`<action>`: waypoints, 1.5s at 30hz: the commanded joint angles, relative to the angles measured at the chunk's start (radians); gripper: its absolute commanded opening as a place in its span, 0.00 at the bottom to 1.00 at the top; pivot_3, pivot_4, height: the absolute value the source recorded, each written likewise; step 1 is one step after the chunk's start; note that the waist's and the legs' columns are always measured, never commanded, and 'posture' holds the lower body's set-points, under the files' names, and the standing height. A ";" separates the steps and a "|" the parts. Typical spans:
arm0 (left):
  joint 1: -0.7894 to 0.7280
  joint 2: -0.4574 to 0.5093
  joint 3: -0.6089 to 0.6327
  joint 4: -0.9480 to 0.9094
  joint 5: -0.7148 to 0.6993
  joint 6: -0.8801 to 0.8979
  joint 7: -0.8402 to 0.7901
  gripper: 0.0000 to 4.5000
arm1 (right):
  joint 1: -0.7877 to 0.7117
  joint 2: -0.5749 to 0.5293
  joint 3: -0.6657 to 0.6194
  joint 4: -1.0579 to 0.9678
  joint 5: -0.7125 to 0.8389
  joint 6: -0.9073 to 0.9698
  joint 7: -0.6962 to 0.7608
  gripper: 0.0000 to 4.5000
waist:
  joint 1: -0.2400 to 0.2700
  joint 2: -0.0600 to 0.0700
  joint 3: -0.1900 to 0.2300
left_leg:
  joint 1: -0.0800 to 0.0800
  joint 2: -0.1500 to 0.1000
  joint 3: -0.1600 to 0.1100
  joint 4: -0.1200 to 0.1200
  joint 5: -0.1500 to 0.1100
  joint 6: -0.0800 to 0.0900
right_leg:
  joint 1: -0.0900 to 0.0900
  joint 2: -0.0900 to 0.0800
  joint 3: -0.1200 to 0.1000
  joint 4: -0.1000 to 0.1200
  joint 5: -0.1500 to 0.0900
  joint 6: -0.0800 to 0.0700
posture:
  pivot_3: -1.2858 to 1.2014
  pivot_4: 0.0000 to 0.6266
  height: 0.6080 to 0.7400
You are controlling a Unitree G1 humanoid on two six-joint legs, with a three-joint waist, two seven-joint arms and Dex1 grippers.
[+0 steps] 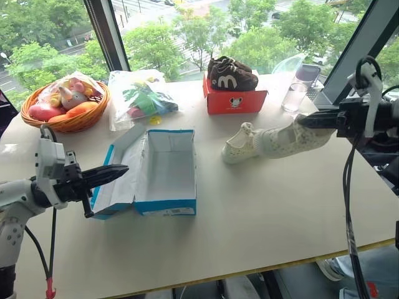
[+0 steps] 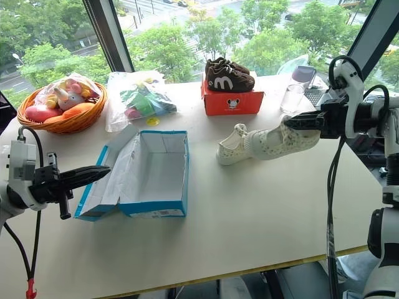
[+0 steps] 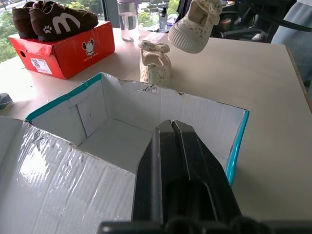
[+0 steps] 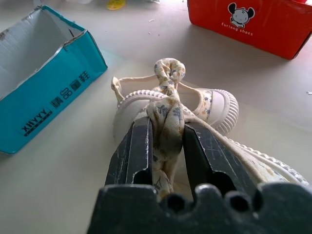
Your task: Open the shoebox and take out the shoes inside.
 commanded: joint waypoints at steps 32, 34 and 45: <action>0.035 0.005 0.026 -0.044 -0.020 -0.011 0.018 0.00 | 0.234 -0.030 0.030 -0.168 -0.178 -0.205 -0.037 0.86 | 0.008 0.000 0.000 | 0.002 0.000 0.006 0.000 0.000 0.000 | 0.000 0.000 0.006 0.000 0.001 0.002 | 0.52 0.24 1.00; 0.031 0.003 0.022 -0.040 -0.018 -0.013 0.018 0.00 | 0.250 -0.059 0.018 -0.178 -0.176 -0.224 -0.029 0.86 | 0.002 0.000 0.000 | 0.004 0.000 0.008 0.000 0.000 0.000 | 0.001 0.000 0.007 0.000 0.001 0.002 | 0.52 0.24 1.00; 0.078 -0.136 0.045 -0.038 0.037 0.043 0.299 0.00 | 0.419 0.252 -0.356 -0.630 0.144 -0.021 -0.328 0.86 | 0.003 -0.002 -0.001 | 0.005 0.001 0.012 0.000 0.000 0.000 | 0.001 0.001 0.012 0.003 0.001 0.003 | 0.52 0.24 1.00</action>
